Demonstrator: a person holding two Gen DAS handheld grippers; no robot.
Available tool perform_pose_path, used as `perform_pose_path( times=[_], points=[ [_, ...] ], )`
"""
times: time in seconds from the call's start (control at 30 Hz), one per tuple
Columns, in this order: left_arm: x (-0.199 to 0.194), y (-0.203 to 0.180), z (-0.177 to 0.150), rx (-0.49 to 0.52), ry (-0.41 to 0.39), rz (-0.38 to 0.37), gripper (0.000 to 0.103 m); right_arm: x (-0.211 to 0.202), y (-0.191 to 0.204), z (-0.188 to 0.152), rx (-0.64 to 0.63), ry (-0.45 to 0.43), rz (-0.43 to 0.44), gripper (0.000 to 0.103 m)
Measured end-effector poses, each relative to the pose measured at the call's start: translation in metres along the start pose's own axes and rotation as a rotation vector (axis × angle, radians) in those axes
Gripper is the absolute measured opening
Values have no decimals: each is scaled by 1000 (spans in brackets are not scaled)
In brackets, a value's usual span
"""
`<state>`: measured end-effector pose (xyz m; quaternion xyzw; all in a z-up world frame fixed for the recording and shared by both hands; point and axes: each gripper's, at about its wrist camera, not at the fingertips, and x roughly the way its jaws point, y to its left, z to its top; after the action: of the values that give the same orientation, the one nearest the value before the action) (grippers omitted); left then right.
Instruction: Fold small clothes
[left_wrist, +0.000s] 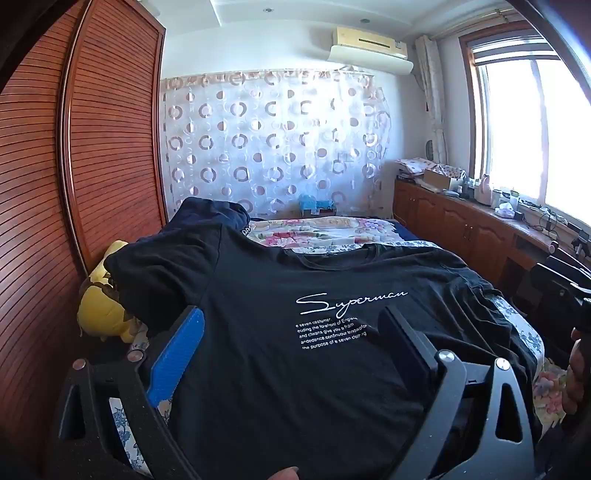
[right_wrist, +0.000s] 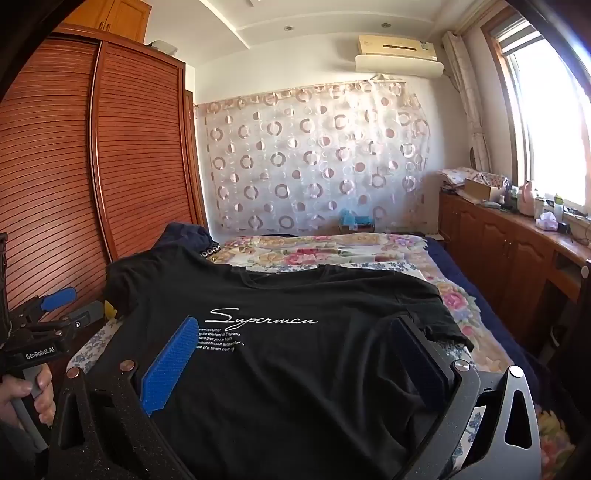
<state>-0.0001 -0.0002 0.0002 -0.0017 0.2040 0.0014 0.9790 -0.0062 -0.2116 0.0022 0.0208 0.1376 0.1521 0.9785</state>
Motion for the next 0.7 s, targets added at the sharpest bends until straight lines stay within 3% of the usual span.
perform_pose_path(
  times=[0.7],
  points=[
    [-8,-9,1,6,-3,-6,96,2,3,0,-7,-4,-7,103]
  ],
)
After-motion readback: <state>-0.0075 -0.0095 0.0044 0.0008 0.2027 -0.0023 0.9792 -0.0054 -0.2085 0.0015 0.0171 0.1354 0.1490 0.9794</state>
